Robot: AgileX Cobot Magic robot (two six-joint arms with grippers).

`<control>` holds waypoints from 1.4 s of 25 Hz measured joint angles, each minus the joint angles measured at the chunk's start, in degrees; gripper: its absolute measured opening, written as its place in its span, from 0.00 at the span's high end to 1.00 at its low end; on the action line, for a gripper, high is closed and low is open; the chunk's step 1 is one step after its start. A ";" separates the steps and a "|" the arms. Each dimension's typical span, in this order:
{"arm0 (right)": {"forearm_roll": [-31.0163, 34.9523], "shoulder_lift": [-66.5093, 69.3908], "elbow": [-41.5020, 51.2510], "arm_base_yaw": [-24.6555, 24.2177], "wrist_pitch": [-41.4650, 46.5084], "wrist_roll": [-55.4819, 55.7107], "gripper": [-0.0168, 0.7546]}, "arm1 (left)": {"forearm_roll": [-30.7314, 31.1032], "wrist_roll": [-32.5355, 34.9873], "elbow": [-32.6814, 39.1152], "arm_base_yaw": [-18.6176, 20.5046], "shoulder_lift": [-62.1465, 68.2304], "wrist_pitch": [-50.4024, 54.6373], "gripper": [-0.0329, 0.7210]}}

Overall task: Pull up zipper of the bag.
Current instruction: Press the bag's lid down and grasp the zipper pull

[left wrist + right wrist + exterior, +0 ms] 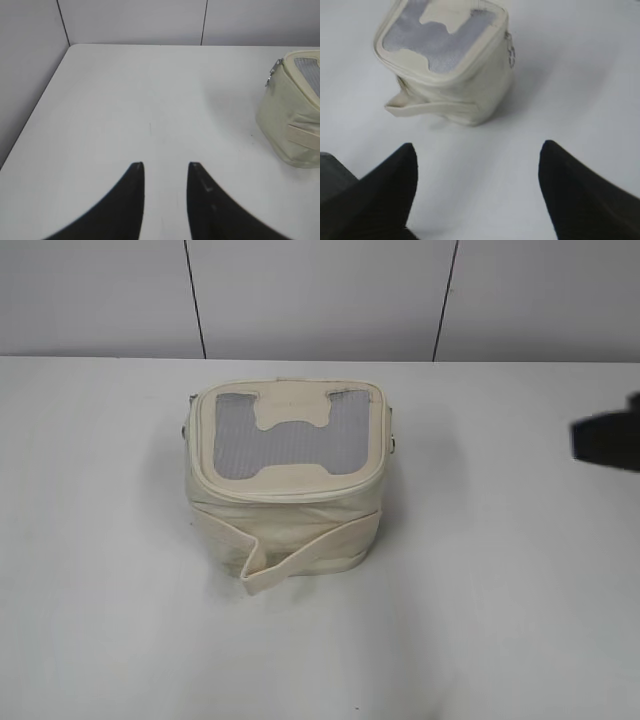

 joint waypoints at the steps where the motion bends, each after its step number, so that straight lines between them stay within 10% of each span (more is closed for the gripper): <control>1: 3.87 6.51 -3.35 0.48 0.13 -5.06 0.22 | 0.00 0.00 0.00 0.00 0.00 0.00 0.65; 8: 9.73 47.45 -38.51 7.89 10.49 -15.46 0.22 | -0.06 0.00 0.00 0.00 0.00 0.00 0.65; 18: 2.70 77.96 -82.33 16.51 25.65 -1.56 0.22 | -0.11 0.00 0.00 0.00 0.00 0.00 0.65; 24: 1.00 84.85 -87.39 19.94 26.15 0.72 0.30 | 0.02 0.00 0.00 0.00 0.00 -0.05 0.65; 28: 0.59 86.71 -87.39 20.33 26.62 1.22 0.54 | -2.11 0.00 -0.70 -0.17 3.35 -1.44 0.65; 31: 0.58 86.71 -88.01 20.33 26.87 1.28 0.83 | -11.79 1.51 -1.59 -2.32 11.37 -6.93 0.65; 35: 0.57 86.83 -88.01 20.33 26.98 1.47 0.88 | -31.21 14.96 -2.05 -9.22 27.41 -19.59 0.65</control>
